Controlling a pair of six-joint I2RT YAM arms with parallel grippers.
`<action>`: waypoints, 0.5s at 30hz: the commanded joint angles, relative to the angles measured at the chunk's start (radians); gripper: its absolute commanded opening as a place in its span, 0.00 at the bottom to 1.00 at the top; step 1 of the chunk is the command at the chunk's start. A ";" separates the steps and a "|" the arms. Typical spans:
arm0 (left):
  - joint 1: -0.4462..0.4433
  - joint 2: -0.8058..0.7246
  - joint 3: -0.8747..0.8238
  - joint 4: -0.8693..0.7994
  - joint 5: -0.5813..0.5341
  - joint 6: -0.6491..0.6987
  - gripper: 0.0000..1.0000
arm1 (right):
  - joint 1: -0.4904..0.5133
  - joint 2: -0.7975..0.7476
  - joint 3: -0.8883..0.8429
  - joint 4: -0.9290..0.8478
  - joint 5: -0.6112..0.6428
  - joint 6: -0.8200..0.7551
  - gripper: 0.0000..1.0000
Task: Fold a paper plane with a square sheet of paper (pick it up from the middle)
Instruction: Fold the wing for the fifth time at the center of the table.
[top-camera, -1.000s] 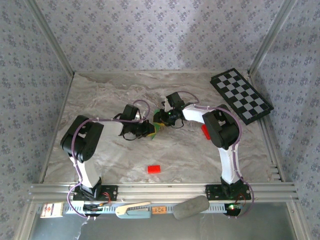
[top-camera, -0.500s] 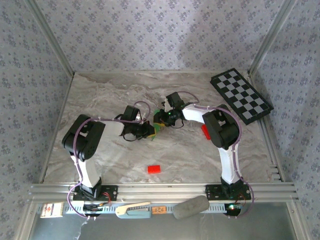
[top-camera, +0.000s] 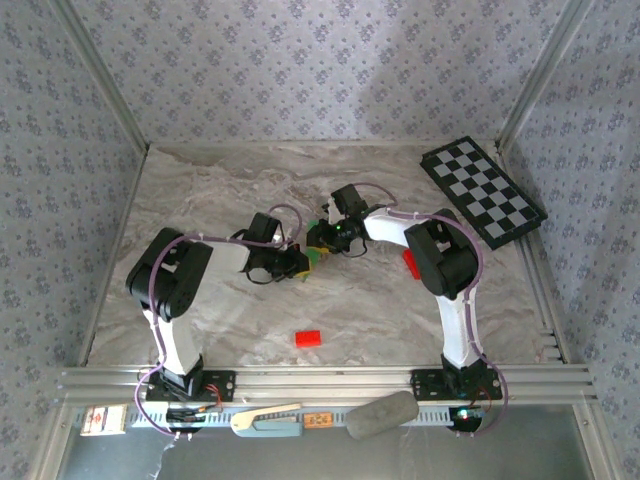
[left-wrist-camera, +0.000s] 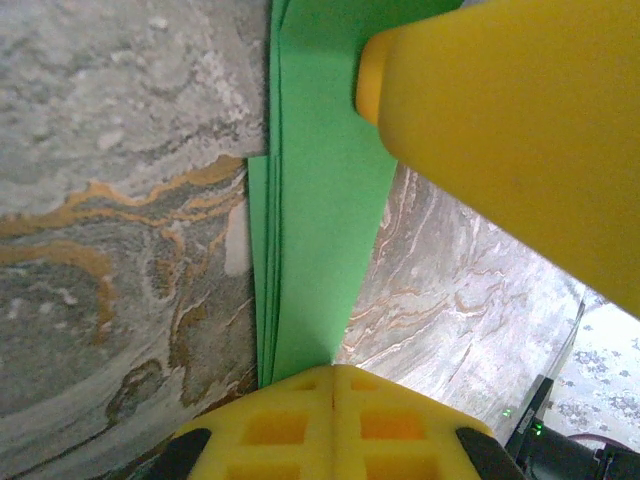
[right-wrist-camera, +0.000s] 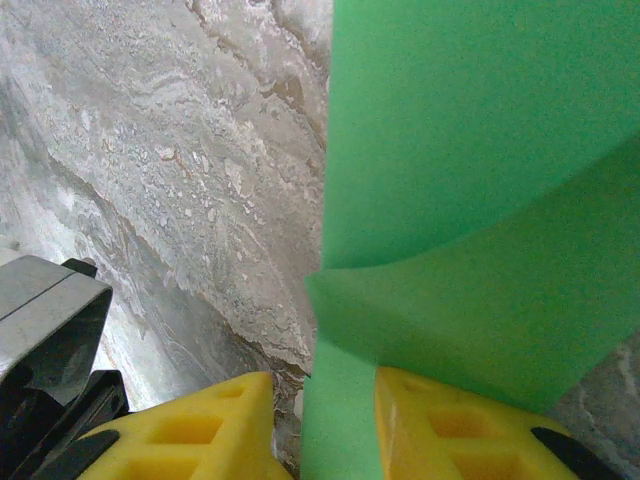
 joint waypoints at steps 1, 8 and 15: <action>-0.005 0.018 0.007 -0.074 -0.038 0.022 0.03 | 0.004 0.018 0.027 -0.053 0.028 -0.016 0.34; -0.006 0.016 -0.009 -0.079 -0.060 0.023 0.02 | 0.001 -0.077 0.017 -0.061 0.059 -0.035 0.34; -0.005 0.016 -0.033 -0.026 -0.063 0.021 0.01 | 0.017 -0.156 -0.070 -0.022 0.079 -0.034 0.30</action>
